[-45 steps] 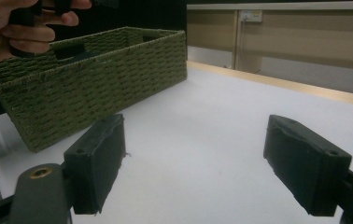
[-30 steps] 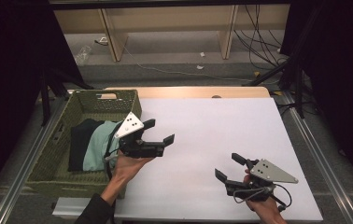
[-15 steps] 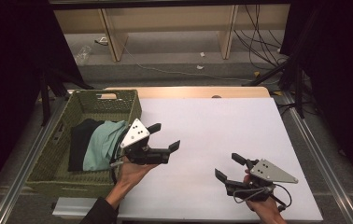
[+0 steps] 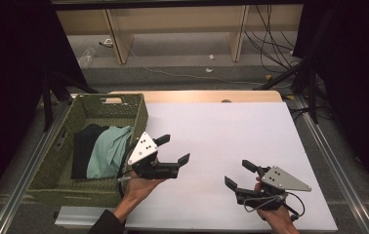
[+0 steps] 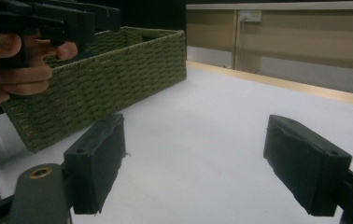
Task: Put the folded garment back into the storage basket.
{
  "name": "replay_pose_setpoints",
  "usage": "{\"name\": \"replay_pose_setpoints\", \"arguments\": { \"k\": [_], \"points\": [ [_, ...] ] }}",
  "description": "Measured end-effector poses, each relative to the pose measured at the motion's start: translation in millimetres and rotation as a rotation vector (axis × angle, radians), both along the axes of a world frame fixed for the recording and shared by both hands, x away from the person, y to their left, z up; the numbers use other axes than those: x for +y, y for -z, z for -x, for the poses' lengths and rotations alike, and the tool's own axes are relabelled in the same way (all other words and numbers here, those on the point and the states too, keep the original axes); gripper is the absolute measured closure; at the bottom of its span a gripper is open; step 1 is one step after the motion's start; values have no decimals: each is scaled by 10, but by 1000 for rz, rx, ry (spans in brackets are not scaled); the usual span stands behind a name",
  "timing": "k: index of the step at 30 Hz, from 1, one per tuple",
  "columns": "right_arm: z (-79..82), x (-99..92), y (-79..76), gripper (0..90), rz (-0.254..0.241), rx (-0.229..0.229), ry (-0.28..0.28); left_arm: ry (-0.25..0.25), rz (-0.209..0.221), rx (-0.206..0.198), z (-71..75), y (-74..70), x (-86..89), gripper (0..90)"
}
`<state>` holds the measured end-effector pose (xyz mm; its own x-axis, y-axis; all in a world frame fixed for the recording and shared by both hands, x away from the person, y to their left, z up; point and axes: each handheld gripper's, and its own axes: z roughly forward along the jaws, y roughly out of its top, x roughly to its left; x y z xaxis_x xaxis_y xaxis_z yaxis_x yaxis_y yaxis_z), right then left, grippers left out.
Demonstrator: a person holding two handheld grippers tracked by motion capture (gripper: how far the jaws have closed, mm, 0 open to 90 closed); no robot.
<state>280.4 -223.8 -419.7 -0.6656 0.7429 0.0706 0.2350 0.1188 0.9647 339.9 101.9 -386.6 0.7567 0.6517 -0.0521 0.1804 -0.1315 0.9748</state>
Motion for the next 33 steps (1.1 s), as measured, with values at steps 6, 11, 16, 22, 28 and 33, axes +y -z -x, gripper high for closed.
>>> {"name": "replay_pose_setpoints", "arguments": {
  "k": [6, 11, 16, 22, 28, 33],
  "points": [
    [1, 0, 0, 216, -1, 0, 1, 11, 3, -14, 54, 46, -17, 130],
    [1, 0, 0, 216, -1, -2, 2, 27, 4, 1, 92, 107, -40, 129],
    [3, 0, -2, 215, -5, -2, 2, 35, 5, 8, 141, 184, -57, 128],
    [10, 0, -3, 215, -5, -2, 2, 25, 12, 2, 183, 238, -36, 130],
    [9, -5, -5, 214, -6, -1, 3, 13, 51, 21, 200, 287, 34, 130],
    [7, -5, -4, 214, -6, -3, 4, 13, 64, 36, 192, 305, 101, 131]
  ]
}}
